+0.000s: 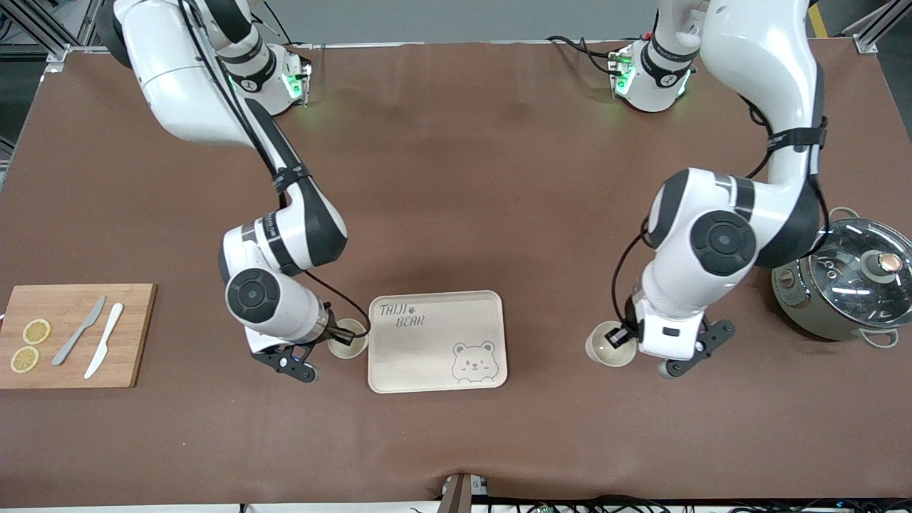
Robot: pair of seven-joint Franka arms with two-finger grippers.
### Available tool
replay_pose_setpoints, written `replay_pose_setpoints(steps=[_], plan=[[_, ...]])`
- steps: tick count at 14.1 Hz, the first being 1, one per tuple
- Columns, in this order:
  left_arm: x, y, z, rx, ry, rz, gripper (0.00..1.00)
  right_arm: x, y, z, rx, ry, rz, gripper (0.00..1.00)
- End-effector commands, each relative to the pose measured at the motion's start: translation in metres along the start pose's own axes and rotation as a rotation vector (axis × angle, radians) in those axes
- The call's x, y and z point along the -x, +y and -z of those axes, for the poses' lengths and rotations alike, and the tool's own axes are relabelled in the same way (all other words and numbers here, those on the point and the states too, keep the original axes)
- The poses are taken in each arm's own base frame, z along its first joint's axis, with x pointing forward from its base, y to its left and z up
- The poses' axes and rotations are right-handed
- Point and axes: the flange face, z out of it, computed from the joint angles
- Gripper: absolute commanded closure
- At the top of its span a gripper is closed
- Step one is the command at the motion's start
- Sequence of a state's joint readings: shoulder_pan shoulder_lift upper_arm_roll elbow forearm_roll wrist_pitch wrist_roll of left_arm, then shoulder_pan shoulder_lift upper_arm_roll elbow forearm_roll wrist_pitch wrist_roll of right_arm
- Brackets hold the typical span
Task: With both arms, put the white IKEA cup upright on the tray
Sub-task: 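Lower both cups upright onto the tray and open both grippers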
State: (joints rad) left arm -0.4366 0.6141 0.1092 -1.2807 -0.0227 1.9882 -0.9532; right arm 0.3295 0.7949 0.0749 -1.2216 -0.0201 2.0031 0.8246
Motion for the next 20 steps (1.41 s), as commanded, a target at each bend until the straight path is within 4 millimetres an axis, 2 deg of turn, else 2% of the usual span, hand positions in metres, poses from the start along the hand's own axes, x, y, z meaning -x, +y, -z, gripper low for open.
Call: replay_pose_setpoints(steps=[1, 3, 6, 9, 12, 16, 17, 18, 19, 20], plan=[[0.02, 0.025, -0.007, 0.005, 0.009, 0.048, 1.0, -0.001, -0.006, -0.006, -0.009, 0.024, -0.055, 1.0], [0.04, 0.04, -0.011, 0.018, 0.015, 0.07, 1.0, 0.002, -0.012, -0.009, -0.031, 0.037, -0.085, 1.0], [0.077, 0.063, -0.026, 0.019, 0.011, 0.095, 1.0, 0.009, -0.021, -0.025, -0.044, 0.044, -0.122, 1.0], [0.117, 0.085, -0.049, 0.029, 0.012, 0.121, 1.0, 0.027, -0.04, -0.049, -0.05, 0.046, -0.137, 1.0], [0.147, 0.102, -0.082, 0.049, 0.021, 0.153, 1.0, 0.036, -0.049, -0.059, -0.063, 0.051, -0.155, 1.0], [0.169, 0.111, -0.111, 0.047, 0.018, 0.15, 1.0, 0.037, -0.051, -0.062, -0.071, 0.056, -0.158, 0.99], [0.174, 0.112, -0.119, 0.045, 0.021, 0.144, 1.0, 0.037, -0.051, -0.062, -0.071, 0.056, -0.158, 0.92], [0.178, 0.112, -0.127, 0.037, 0.019, 0.142, 1.0, 0.037, -0.051, -0.062, -0.071, 0.055, -0.158, 0.78], [0.182, 0.113, -0.133, 0.032, 0.019, 0.136, 1.0, 0.037, -0.051, -0.062, -0.073, 0.056, -0.158, 0.12], [0.185, 0.114, -0.136, 0.035, 0.02, 0.13, 1.0, 0.037, -0.052, -0.062, -0.073, 0.056, -0.157, 0.0]])
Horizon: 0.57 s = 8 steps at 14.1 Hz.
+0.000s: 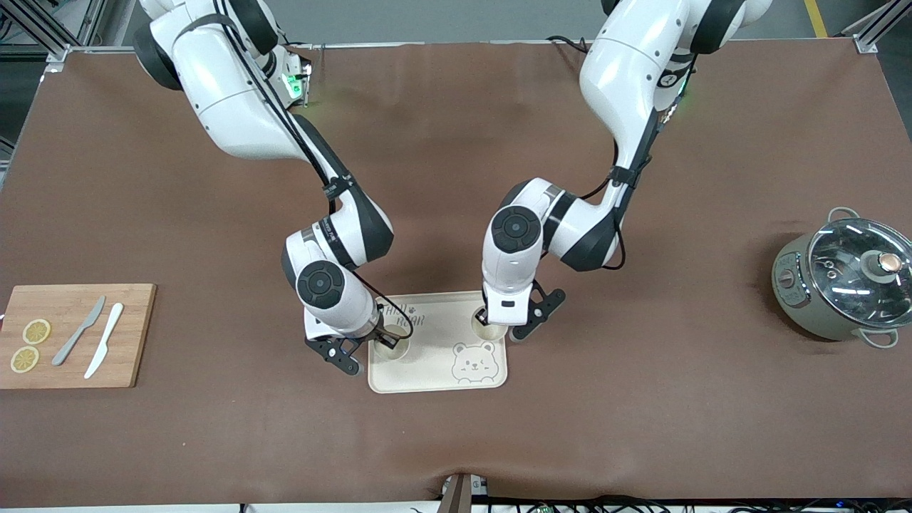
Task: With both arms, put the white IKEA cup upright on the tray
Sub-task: 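Lower both cups upright onto the tray and open both grippers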
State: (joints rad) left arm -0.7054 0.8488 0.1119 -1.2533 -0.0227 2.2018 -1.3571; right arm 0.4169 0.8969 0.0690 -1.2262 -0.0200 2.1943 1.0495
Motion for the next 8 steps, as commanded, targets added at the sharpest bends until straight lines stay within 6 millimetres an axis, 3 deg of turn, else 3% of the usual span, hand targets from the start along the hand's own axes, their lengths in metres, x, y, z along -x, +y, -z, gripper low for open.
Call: replay_pose_setpoints(steps=[1, 6, 8], plan=[[0.009, 0.007, -0.009, 0.012, 0.015, 0.003, 1.0, -0.001, -0.002, 0.002, -0.003, 0.013, -0.011, 0.0], [0.017, 0.006, -0.02, 0.006, 0.013, -0.012, 0.98, -0.004, -0.002, 0.011, -0.006, 0.019, 0.006, 0.0], [0.016, 0.006, -0.02, 0.006, 0.017, -0.017, 0.63, -0.005, -0.003, 0.024, -0.017, 0.022, 0.013, 0.0]])
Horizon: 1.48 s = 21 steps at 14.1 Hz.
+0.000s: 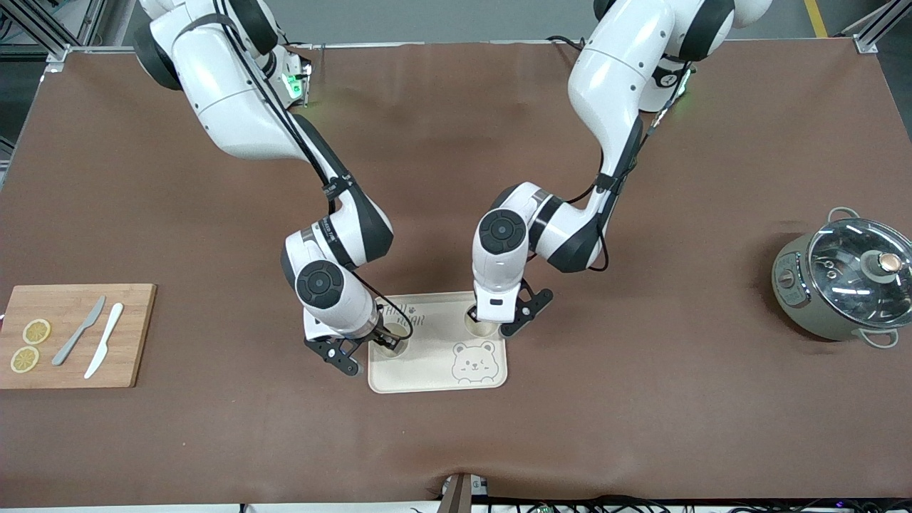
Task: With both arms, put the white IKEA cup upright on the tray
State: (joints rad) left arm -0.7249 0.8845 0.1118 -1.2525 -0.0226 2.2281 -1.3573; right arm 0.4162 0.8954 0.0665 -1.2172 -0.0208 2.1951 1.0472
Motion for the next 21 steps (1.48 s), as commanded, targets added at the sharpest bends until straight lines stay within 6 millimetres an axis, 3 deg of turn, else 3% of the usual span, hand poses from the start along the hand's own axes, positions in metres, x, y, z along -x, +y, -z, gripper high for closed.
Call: replay_pose_setpoints(steps=[1, 2, 4, 6, 8, 10, 12, 14, 16, 18, 21], plan=[[-0.001, 0.005, 0.005, 0.014, 0.019, 0.004, 0.49, -0.001, -0.004, 0.028, -0.013, 0.018, 0.029, 0.0], [-0.001, 0.005, 0.008, 0.015, 0.02, 0.002, 0.41, 0.0, -0.002, 0.036, 0.011, 0.004, 0.044, 0.0], [-0.003, 0.006, 0.014, 0.016, 0.031, -0.003, 0.29, 0.002, 0.002, 0.071, 0.043, -0.014, 0.079, 0.0], [-0.013, 0.006, 0.033, 0.029, 0.049, -0.011, 0.2, 0.007, 0.011, 0.128, 0.076, -0.039, 0.109, 0.0], [-0.019, 0.006, 0.047, 0.03, 0.059, -0.042, 0.0, 0.013, 0.026, 0.195, 0.102, -0.059, 0.15, 0.0], [-0.039, 0.0, 0.072, 0.022, 0.058, -0.054, 0.0, 0.026, 0.048, 0.266, 0.105, -0.097, 0.181, 0.0], [-0.066, -0.009, 0.106, 0.027, 0.059, -0.05, 0.0, 0.027, 0.086, 0.336, 0.098, -0.14, 0.207, 0.0], [-0.084, -0.019, 0.129, 0.017, 0.042, -0.083, 0.0, 0.029, 0.13, 0.389, 0.123, -0.166, 0.252, 0.0], [-0.108, -0.033, 0.153, 0.002, 0.033, -0.103, 0.0, 0.03, 0.186, 0.435, 0.124, -0.167, 0.281, 0.0], [-0.126, -0.046, 0.173, -0.013, 0.022, -0.136, 0.0, 0.031, 0.253, 0.461, 0.109, -0.145, 0.373, 0.0], [-0.163, -0.072, 0.2, -0.001, -0.046, -0.189, 0.0, 0.0, 0.333, 0.47, 0.11, -0.127, 0.466, 0.0]])
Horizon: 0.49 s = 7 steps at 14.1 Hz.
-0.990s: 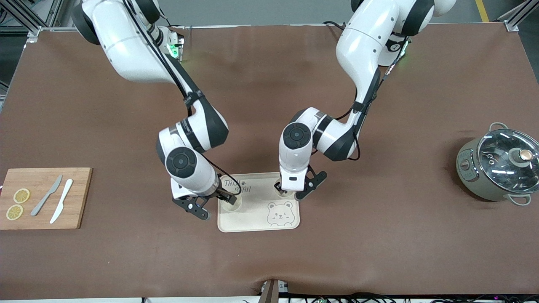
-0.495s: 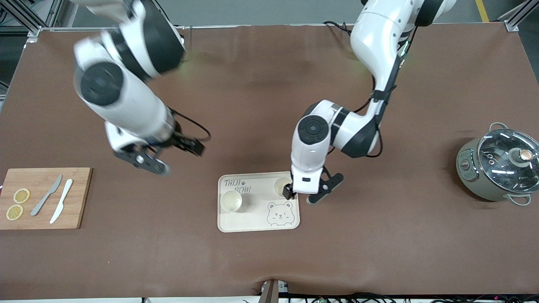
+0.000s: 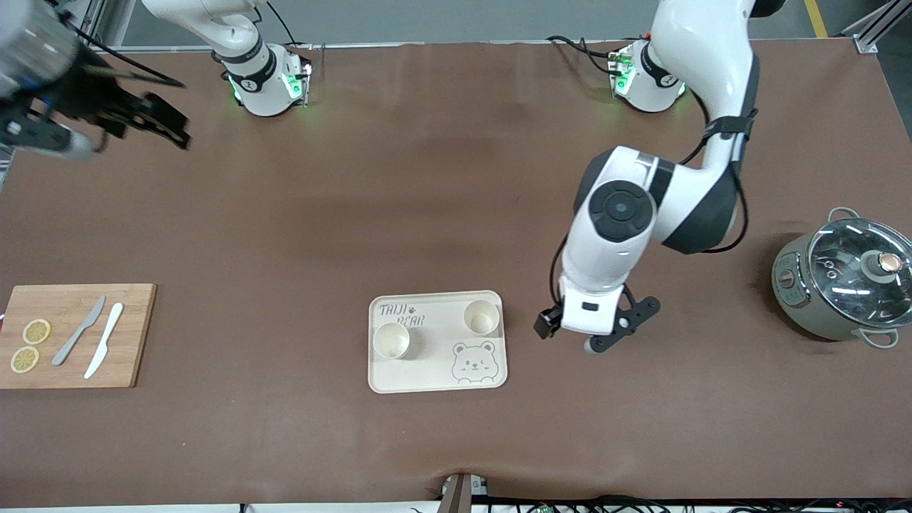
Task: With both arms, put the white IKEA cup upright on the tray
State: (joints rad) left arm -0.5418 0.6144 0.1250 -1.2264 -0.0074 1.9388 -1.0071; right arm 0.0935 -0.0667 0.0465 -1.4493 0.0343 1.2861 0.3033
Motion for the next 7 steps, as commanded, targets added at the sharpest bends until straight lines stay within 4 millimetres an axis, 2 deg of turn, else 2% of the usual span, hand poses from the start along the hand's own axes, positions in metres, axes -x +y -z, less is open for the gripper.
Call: replay_pose_setpoints(steps=[1, 2, 4, 7], plan=[[-0.022, -0.033, 0.028, 0.019, -0.08, -0.073, 0.0, 0.003, 0.068, -0.014, 0.004, 0.014, 0.065, 0.0], [-0.029, -0.044, 0.036, 0.006, -0.094, -0.095, 0.0, -0.005, 0.091, -0.015, -0.002, 0.042, 0.079, 0.0], [-0.05, -0.07, 0.056, -0.003, -0.111, -0.142, 0.0, -0.022, 0.109, -0.03, -0.005, 0.096, 0.104, 0.0], [-0.074, -0.107, 0.077, -0.018, -0.139, -0.212, 0.0, -0.03, 0.116, -0.044, -0.007, 0.099, 0.09, 0.0]])
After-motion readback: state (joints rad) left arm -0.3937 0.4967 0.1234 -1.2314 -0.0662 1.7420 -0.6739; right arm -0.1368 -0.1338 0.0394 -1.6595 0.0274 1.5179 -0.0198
